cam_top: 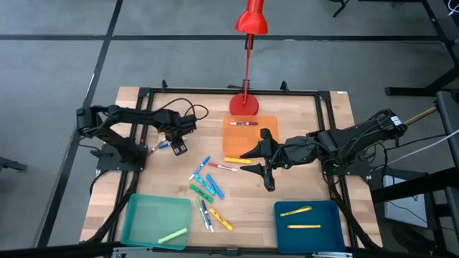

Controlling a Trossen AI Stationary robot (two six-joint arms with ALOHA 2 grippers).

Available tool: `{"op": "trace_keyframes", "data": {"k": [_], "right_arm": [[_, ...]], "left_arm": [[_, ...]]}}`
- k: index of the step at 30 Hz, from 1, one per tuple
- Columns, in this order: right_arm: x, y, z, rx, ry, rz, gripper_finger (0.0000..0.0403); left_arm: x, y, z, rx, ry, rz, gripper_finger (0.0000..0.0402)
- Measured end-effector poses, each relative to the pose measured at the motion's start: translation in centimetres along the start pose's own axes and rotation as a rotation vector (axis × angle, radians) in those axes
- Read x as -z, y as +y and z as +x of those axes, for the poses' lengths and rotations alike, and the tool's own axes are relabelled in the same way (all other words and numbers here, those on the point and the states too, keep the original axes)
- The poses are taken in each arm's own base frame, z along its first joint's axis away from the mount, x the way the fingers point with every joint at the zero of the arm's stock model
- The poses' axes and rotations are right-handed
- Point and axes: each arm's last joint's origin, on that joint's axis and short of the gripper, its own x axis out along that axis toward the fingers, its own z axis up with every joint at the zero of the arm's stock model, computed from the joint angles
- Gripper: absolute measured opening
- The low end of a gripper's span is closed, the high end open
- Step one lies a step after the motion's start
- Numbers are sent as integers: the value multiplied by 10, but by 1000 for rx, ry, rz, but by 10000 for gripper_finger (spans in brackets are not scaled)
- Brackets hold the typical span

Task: Pick & Place Markers
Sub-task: Put the top blue marker pen into the orange bin

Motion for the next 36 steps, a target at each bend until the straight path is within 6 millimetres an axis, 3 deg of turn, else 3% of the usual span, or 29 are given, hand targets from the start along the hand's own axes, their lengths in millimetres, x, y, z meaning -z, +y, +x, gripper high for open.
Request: {"op": "trace_keyframes", "data": {"k": [7,24,27,33,36], "right_arm": [[0,0,0,0,0,-21,171],[-1,0,0,-1,-6,-23,171],[-1,0,0,-1,-8,-21,171],[-3,1,0,-9,-35,-14,171],[-4,1,0,-10,-43,-18,171]], "left_arm": [[-3,9,5,48,28,-11,143],[-9,6,23,67,91,30,139],[-9,6,23,78,97,31,115],[-8,5,23,112,105,30,27],[-8,5,23,112,106,30,22]]}}
